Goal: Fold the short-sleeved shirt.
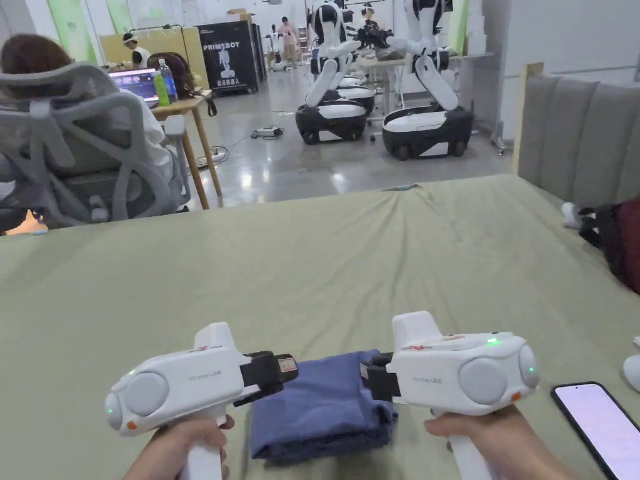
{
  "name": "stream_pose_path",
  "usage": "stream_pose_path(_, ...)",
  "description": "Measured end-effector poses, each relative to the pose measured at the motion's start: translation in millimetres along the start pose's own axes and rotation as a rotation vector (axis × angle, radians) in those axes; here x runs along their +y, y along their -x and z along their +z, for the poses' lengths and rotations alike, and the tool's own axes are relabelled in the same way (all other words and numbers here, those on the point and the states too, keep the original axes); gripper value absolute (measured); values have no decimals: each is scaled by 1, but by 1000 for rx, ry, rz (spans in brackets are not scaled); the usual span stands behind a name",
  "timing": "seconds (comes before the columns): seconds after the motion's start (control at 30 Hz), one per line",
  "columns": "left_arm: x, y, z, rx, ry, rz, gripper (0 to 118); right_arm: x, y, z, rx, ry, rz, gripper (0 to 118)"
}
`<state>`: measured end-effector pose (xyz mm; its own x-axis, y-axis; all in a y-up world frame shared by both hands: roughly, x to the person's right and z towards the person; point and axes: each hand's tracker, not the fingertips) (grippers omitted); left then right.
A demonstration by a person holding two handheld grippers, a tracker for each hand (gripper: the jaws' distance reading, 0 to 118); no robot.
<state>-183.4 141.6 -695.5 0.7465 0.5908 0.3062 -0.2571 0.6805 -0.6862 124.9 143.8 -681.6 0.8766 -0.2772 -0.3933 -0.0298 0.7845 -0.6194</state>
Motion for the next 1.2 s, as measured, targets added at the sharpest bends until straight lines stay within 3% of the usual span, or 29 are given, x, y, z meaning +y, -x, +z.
stream_pose_path(0.13,-5,26,28,62,-10,22,1,0,-1,-41,-25,93,-24,0)
stream_pose_path(0.3,-16,42,27,70,23,44,16,-22,-32,-62,-155,170,-37,0)
stream_pose_path(0.37,-14,52,13,54,33,56,19,-30,-40,-61,-131,150,-48,0)
stream_pose_path(0.4,-18,45,10,47,41,65,42,-31,-42,-58,-113,148,-69,0)
stream_pose_path(0.47,-19,45,-8,53,68,64,107,-33,-41,-60,-110,149,-75,0)
stream_pose_path(0.5,-22,41,-20,63,82,60,118,-32,-40,-61,-110,148,-68,0)
stream_pose_path(0.57,-26,47,-32,51,67,54,104,-30,-38,-57,-108,147,-69,0)
stream_pose_path(0.67,-30,41,-54,70,155,93,104,-33,-44,-55,-86,136,-92,0)
stream_pose_path(0.73,-31,43,-71,68,169,106,94,-35,-46,-53,-74,128,-104,0)
stream_pose_path(0.77,-33,42,-77,68,164,111,85,-35,-46,-52,-72,126,-107,0)
stream_pose_path(0.87,-35,30,-77,130,130,45,39,-37,-47,-55,-79,127,-105,0)
stream_pose_path(0.9,-34,30,-74,105,134,64,34,-37,-46,-55,-78,128,-99,0)
stream_pose_path(1.2,-1,62,-48,29,157,67,30,-16,-14,-55,-90,76,10,0)
